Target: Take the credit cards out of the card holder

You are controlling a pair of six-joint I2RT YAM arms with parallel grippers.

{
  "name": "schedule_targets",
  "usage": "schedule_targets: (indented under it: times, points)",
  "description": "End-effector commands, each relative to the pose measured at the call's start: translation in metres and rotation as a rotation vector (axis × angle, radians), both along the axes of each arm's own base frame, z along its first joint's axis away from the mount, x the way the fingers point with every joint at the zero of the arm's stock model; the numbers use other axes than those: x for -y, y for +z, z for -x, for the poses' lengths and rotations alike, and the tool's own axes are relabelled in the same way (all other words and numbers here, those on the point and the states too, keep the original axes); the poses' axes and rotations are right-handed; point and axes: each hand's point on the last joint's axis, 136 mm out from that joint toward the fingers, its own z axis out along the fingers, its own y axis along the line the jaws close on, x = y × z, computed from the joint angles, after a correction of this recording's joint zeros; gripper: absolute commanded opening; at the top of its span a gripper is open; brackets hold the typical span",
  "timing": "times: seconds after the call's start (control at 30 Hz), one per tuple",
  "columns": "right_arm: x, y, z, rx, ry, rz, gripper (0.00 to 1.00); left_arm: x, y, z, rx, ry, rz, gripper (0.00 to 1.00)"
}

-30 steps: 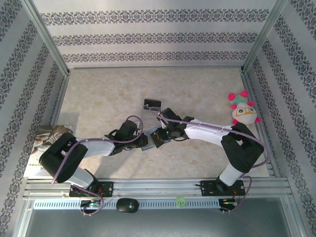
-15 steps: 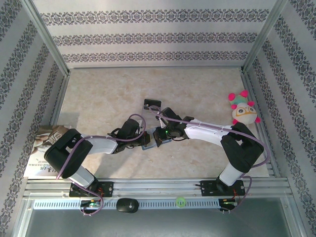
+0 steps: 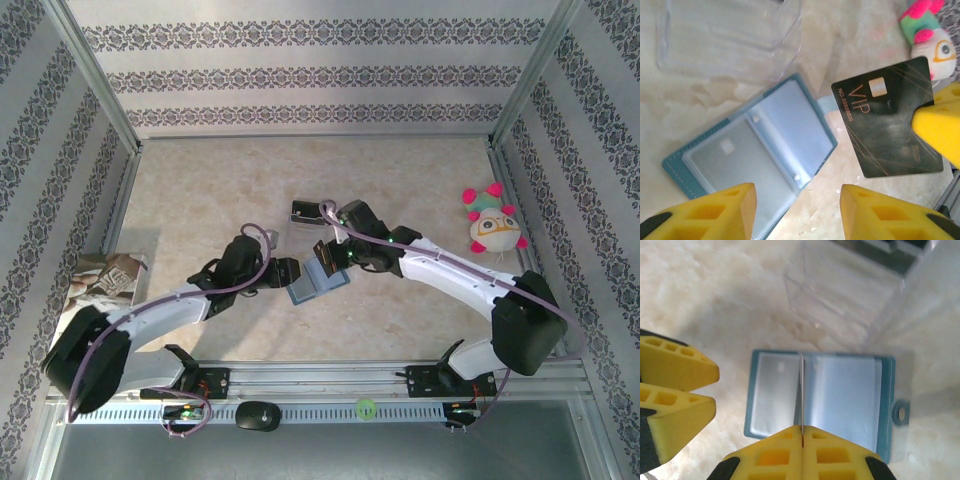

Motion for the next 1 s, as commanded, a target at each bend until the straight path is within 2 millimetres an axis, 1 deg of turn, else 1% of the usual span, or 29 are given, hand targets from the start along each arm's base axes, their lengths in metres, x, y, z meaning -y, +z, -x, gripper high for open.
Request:
schedule_targets:
  times: [0.0, 0.07, 0.13, 0.2, 0.23, 0.27, 0.33, 0.4, 0.43, 0.47, 0.5, 0.73, 0.83, 0.97]
  points:
    - [-0.015, 0.040, -0.014, 0.156, 0.173, 0.036, 0.00, -0.021, 0.006, 0.000, -0.009, 0.023, -0.054, 0.52]
    - [-0.021, 0.053, -0.028, 0.220, 0.267, 0.075, 0.00, -0.031, 0.007, 0.001, -0.016, 0.046, -0.050, 0.56]
    - [-0.028, 0.059, -0.036, 0.250, 0.359, 0.090, 0.00, -0.038, 0.006, 0.002, -0.024, 0.062, -0.048, 0.58]
    - [-0.033, 0.062, -0.044, 0.269, 0.451, 0.114, 0.00, -0.043, 0.002, 0.004, -0.038, 0.069, -0.061, 0.60]
    - [-0.035, 0.063, -0.049, 0.296, 0.499, 0.144, 0.00, -0.044, 0.001, 0.006, -0.045, 0.072, -0.068, 0.63]
    - [-0.035, 0.062, -0.057, 0.321, 0.532, 0.196, 0.00, -0.046, 0.001, 0.006, -0.051, 0.074, -0.073, 0.72]
    - [-0.033, 0.058, -0.072, 0.338, 0.587, 0.288, 0.00, -0.048, 0.000, 0.008, -0.056, 0.075, -0.076, 0.76]
    - [-0.029, 0.053, -0.091, 0.352, 0.610, 0.363, 0.00, -0.051, 0.000, 0.008, -0.056, 0.087, -0.082, 0.79]
    - [-0.027, 0.048, -0.098, 0.339, 0.629, 0.384, 0.00, -0.053, 0.001, 0.008, -0.055, 0.093, -0.085, 0.85]
    - [-0.027, 0.044, -0.106, 0.335, 0.638, 0.397, 0.00, -0.055, 0.001, 0.009, -0.057, 0.099, -0.091, 0.97]
    - [-0.027, 0.044, -0.111, 0.341, 0.650, 0.404, 0.00, -0.058, 0.002, 0.008, -0.054, 0.111, -0.096, 1.00]
    - [-0.032, 0.017, -0.138, 0.354, 0.728, 0.449, 0.00, -0.065, 0.005, 0.006, -0.051, 0.142, -0.100, 1.00]
    - [-0.031, 0.012, -0.148, 0.359, 0.741, 0.456, 0.00, -0.067, 0.009, 0.006, -0.043, 0.148, -0.095, 1.00]
    - [-0.031, 0.009, -0.157, 0.378, 0.761, 0.459, 0.00, -0.073, 0.010, 0.008, -0.047, 0.159, -0.112, 0.99]
